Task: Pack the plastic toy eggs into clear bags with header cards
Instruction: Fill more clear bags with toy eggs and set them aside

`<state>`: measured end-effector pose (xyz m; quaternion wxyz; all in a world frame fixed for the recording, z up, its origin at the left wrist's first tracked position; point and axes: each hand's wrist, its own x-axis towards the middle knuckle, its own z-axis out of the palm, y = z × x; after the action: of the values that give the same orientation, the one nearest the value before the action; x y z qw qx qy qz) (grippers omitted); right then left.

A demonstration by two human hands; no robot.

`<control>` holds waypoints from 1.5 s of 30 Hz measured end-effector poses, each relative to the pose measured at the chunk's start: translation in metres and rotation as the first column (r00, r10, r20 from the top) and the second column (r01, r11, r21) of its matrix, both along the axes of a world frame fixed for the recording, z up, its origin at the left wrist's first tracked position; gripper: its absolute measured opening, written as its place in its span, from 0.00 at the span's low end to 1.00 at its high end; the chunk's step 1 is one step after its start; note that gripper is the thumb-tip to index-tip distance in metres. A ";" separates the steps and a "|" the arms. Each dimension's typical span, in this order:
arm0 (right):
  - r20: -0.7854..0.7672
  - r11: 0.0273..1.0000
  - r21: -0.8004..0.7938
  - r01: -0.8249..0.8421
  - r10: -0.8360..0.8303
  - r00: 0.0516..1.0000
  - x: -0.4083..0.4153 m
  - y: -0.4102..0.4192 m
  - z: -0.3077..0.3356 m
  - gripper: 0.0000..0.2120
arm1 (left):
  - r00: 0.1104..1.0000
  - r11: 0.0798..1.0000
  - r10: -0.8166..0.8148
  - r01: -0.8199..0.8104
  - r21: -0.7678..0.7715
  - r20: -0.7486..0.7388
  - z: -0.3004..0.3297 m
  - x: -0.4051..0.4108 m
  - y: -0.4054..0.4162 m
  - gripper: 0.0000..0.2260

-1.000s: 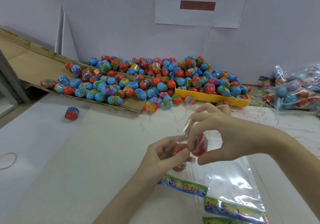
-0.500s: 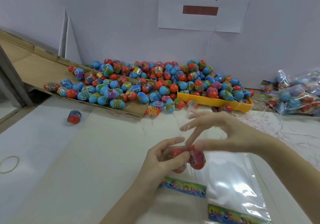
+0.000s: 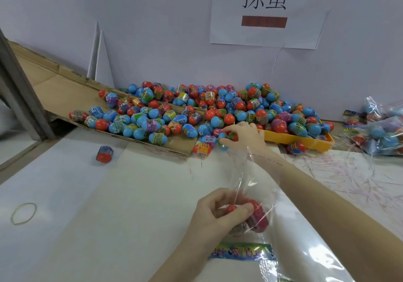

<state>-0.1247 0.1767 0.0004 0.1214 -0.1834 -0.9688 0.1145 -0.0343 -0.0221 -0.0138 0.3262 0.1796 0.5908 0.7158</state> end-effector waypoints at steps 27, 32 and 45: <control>-0.075 0.966 0.065 -0.251 0.255 0.964 0.147 -0.051 0.106 0.13 | 0.999 0.998 0.028 -0.027 0.052 -0.024 0.009 0.007 0.002 0.15; -0.020 0.956 -0.050 -0.290 0.289 0.957 0.143 -0.052 0.108 0.13 | 0.997 0.998 0.015 -0.010 0.062 -0.070 0.006 0.006 0.003 0.18; -0.005 0.935 -0.139 -0.327 0.329 0.944 0.141 -0.047 0.101 0.06 | 0.996 0.995 -0.018 0.026 0.097 -0.089 0.005 0.006 0.004 0.17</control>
<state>0.0164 0.1292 0.1018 0.0786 -0.0284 -0.9766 0.1983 -0.0286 -0.0180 -0.0086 0.2986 0.2332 0.5668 0.7315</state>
